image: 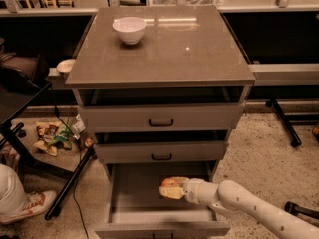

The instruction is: Place apple into bottom drawer

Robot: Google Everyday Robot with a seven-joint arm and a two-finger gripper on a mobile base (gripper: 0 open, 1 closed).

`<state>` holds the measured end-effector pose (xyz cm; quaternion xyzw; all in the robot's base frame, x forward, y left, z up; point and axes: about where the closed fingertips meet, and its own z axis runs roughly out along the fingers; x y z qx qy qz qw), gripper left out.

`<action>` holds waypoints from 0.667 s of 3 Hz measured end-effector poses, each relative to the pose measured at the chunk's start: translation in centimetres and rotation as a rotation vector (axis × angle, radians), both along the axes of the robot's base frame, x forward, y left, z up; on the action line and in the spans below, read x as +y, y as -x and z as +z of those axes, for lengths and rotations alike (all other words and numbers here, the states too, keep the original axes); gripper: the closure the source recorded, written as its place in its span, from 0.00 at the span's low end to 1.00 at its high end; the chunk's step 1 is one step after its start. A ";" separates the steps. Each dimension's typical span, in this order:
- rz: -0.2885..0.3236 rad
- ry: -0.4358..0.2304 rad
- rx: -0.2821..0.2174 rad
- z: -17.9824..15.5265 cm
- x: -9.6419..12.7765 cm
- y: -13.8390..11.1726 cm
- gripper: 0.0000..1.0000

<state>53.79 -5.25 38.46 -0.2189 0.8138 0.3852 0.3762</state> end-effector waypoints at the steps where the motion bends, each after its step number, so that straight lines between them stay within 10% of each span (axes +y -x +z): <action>1: 0.000 0.000 0.000 0.0 0.0 0.0 1.00; 2: 0.012 0.024 0.024 -3.6 0.2 -1.3 1.00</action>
Offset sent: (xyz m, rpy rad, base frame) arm 0.0361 -0.0001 -0.0983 -0.0680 0.0652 0.0225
